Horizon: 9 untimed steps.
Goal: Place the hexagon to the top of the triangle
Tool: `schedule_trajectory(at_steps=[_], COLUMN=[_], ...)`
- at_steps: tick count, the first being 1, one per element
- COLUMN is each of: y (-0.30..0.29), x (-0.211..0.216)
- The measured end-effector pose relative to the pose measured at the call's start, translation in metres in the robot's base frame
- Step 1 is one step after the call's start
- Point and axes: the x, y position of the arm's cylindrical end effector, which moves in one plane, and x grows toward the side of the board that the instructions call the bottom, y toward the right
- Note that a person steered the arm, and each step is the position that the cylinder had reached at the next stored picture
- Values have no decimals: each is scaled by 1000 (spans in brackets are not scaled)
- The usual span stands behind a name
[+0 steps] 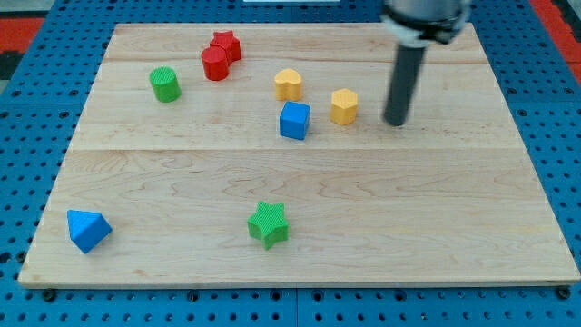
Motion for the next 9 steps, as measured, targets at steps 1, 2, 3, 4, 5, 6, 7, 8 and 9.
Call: schedule_trajectory(at_steps=[1, 2, 3, 4, 5, 6, 7, 8, 9], y=[-22, -94, -165, -204, -190, -269, -342, -323, -371], x=[-17, -15, -6, -2, -11, -9, 1, 7, 40])
